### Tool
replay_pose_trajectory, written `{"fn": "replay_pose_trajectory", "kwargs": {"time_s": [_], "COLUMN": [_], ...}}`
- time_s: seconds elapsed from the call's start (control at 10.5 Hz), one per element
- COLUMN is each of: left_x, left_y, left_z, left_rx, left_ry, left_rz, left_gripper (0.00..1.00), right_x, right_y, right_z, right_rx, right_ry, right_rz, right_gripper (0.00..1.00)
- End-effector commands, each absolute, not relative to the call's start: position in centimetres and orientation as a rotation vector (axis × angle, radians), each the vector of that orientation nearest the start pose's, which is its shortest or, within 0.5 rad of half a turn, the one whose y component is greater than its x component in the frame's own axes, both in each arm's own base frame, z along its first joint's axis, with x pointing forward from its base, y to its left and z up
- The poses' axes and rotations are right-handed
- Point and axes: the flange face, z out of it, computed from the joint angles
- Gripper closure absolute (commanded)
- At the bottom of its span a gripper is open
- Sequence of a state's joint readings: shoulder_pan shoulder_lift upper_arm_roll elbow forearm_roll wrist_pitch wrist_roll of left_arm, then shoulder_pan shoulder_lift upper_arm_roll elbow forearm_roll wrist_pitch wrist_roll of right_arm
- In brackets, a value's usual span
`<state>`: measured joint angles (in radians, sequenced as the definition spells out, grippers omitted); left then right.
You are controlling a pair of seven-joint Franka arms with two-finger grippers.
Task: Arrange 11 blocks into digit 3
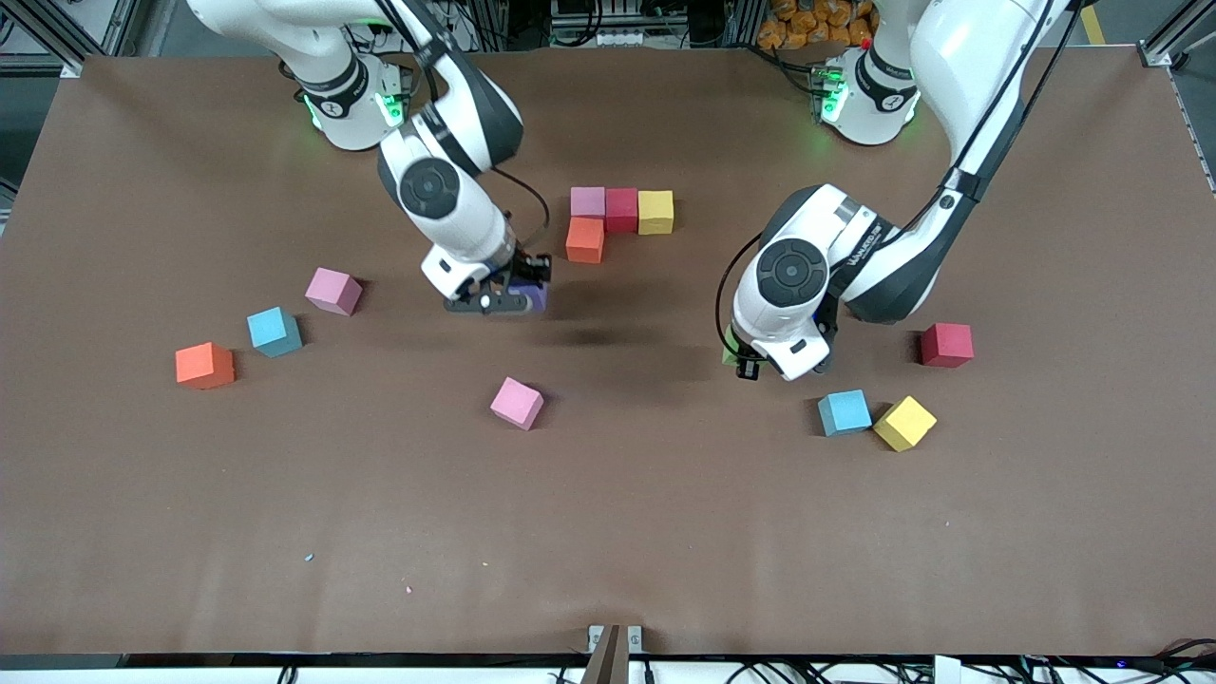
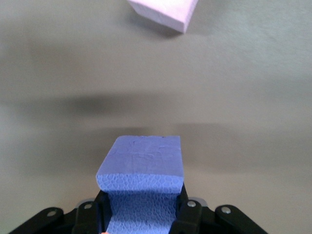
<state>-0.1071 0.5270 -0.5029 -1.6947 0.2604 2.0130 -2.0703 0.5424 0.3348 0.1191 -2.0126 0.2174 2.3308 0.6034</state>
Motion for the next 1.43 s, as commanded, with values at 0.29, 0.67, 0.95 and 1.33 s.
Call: {"fn": "replay_pose_trajectory", "kwargs": {"time_s": [0.29, 0.67, 0.95, 1.33], "left_x": [56.8, 56.9, 56.9, 56.9], "left_y": [-32.8, -32.6, -32.6, -32.6], "left_z": [31.5, 31.4, 31.3, 31.3], "left_rx": [-2.331, -2.328, -2.327, -2.327], "left_ry": [-1.861, -1.860, -1.860, -1.860], "left_rz": [0.046, 0.048, 0.049, 0.049], "left_gripper": [0.67, 0.68, 0.68, 0.68], "right_x": [48.2, 44.8, 43.3, 42.5], "right_y": [41.8, 43.7, 43.7, 42.9], "right_z": [25.2, 23.5, 22.6, 21.3], "right_rx": [-2.931, -2.970, -2.983, -2.988], "right_ry": [0.253, 0.170, 0.149, 0.169], "right_rz": [0.237, 0.300, 0.321, 0.323], "right_gripper": [1.00, 1.00, 1.00, 1.00]}}
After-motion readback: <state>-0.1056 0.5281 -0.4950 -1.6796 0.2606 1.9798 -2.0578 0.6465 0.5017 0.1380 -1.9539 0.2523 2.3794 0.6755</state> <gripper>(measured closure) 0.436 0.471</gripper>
